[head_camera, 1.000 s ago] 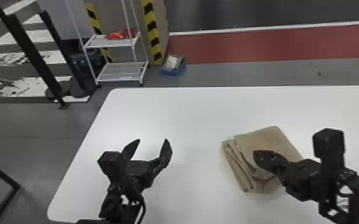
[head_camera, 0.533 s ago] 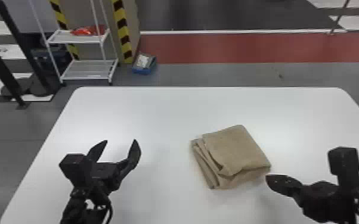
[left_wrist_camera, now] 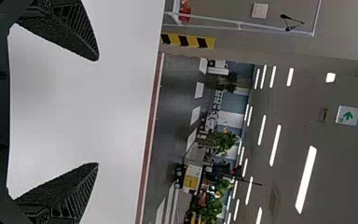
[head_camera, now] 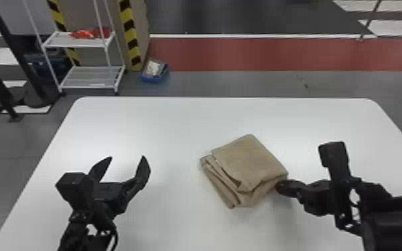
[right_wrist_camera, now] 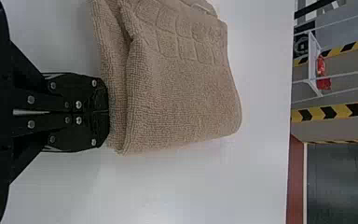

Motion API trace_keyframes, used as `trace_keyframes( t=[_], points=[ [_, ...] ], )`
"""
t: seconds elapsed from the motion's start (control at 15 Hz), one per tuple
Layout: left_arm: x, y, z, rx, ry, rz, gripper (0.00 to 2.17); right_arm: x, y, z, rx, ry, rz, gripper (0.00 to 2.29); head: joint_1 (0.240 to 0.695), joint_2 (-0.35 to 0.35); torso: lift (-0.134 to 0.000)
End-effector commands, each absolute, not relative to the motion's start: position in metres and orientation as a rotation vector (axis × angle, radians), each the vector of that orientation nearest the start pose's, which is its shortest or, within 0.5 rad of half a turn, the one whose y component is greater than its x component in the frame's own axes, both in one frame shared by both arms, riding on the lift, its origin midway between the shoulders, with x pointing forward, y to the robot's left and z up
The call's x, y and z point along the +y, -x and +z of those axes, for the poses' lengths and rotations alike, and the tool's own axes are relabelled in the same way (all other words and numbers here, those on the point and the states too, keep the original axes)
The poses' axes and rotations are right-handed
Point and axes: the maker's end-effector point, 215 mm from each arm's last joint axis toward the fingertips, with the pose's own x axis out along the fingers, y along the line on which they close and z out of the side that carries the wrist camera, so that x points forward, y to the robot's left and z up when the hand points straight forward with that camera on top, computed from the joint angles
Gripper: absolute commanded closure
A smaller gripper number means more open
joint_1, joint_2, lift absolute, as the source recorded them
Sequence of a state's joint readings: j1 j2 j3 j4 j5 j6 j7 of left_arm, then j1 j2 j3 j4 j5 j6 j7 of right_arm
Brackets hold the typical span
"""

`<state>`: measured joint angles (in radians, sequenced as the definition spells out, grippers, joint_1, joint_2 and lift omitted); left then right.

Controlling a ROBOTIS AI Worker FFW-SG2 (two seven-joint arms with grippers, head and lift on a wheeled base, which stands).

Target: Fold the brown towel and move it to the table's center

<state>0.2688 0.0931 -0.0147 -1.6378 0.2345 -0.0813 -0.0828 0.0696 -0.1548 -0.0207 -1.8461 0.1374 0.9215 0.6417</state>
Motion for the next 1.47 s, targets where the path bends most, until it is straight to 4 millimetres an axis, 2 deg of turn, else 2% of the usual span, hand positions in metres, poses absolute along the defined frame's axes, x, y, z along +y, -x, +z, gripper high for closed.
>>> trace_keyframes(
  t=[0.0, 0.4, 0.53, 0.87, 1.2, 1.4],
  points=[
    [0.232, -0.501, -0.425, 0.119, 0.149, -0.085, 0.07, -0.193, -0.504, -0.483, 0.745, 0.039, 0.465, 2.05, 0.695, 0.024, -0.097],
    [0.231, -0.504, -0.425, 0.116, 0.152, -0.086, 0.07, -0.151, -0.571, -0.478, 0.662, 0.104, 0.445, 2.05, 0.695, 0.061, -0.097],
    [0.228, -0.507, -0.426, 0.119, 0.155, -0.093, 0.07, -0.144, -0.583, -0.478, 0.643, 0.109, 0.442, 2.05, 0.695, 0.073, -0.097],
    [0.213, -0.516, -0.425, 0.117, 0.155, -0.12, 0.07, -0.148, -0.603, -0.476, 0.601, 0.132, 0.411, 2.05, 0.695, 0.076, -0.097],
    [0.213, -0.517, -0.423, 0.115, 0.154, -0.122, 0.07, -0.133, -0.627, -0.461, 0.515, 0.138, 0.413, 2.05, 0.695, 0.067, -0.097],
    [0.207, -0.525, -0.423, 0.116, 0.153, -0.141, 0.07, -0.136, -0.637, -0.461, 0.492, 0.155, 0.399, 2.05, 0.695, 0.073, -0.097]
  ],
)
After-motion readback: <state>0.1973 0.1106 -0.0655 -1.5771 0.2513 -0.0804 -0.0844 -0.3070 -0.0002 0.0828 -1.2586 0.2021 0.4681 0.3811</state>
